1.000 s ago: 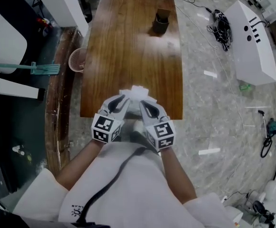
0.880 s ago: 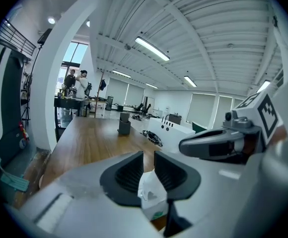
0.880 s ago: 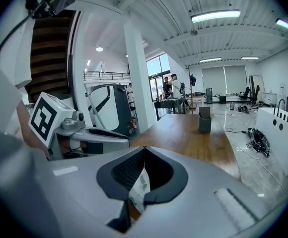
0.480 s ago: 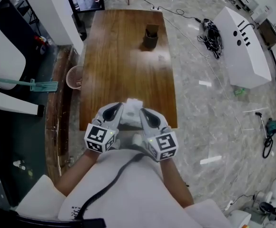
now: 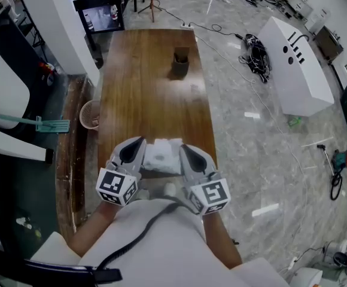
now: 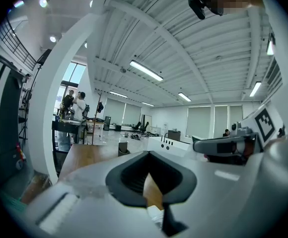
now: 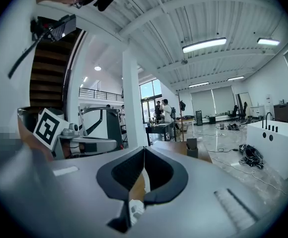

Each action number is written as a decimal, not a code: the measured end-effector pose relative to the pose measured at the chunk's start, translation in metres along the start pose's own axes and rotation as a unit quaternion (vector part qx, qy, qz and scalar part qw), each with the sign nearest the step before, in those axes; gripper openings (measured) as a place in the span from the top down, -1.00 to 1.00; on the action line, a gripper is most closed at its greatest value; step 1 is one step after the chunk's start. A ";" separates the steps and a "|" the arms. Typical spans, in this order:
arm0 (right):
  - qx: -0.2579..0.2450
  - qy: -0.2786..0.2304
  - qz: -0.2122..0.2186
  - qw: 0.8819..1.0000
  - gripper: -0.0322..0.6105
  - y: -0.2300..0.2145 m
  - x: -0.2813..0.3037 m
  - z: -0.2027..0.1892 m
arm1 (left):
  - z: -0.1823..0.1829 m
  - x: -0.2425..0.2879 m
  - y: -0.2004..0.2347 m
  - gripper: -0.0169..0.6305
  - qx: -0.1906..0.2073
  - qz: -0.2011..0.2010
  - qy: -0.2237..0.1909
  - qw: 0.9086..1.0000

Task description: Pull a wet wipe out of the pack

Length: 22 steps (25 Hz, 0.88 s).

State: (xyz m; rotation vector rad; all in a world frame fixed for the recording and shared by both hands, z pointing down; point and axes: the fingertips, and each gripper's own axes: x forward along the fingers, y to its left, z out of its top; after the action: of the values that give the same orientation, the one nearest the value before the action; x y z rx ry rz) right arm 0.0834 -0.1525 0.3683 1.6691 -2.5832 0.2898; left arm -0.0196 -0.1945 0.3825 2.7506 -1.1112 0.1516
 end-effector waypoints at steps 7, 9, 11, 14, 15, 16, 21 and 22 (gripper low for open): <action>0.003 -0.035 -0.024 0.999 0.86 -0.010 -0.014 0.027 | 0.019 -0.004 0.002 0.93 0.004 0.008 -0.016 1.000; 0.003 -0.046 -0.030 0.998 0.86 -0.013 -0.017 0.036 | 0.027 -0.003 0.003 0.93 0.007 0.008 -0.022 1.000; 0.002 -0.054 -0.033 0.998 0.86 -0.014 -0.020 0.041 | 0.032 -0.004 0.003 0.93 0.011 0.008 -0.028 1.000; -0.002 -0.058 -0.035 0.998 0.86 -0.015 -0.020 0.044 | 0.039 -0.004 0.003 0.93 0.012 0.009 -0.037 0.999; -0.003 -0.058 -0.036 0.998 0.86 -0.016 -0.021 0.044 | 0.041 -0.004 0.002 0.93 0.013 0.009 -0.040 0.999; -0.005 -0.058 -0.037 0.998 0.87 -0.017 -0.021 0.045 | 0.043 -0.003 0.000 0.93 0.015 0.008 -0.043 0.999; -0.008 -0.063 -0.040 0.997 0.87 -0.017 -0.024 0.049 | 0.048 -0.005 -0.004 0.93 0.019 0.006 -0.046 0.999; -0.007 -0.064 -0.039 0.997 0.87 -0.017 -0.024 0.049 | 0.047 -0.005 -0.004 0.93 0.019 0.006 -0.045 0.999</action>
State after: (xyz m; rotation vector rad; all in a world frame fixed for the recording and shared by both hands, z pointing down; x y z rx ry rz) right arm 0.1111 -0.1471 0.3190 1.8366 -2.5915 0.1656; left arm -0.0191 -0.1980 0.3348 2.8100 -1.1594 0.0512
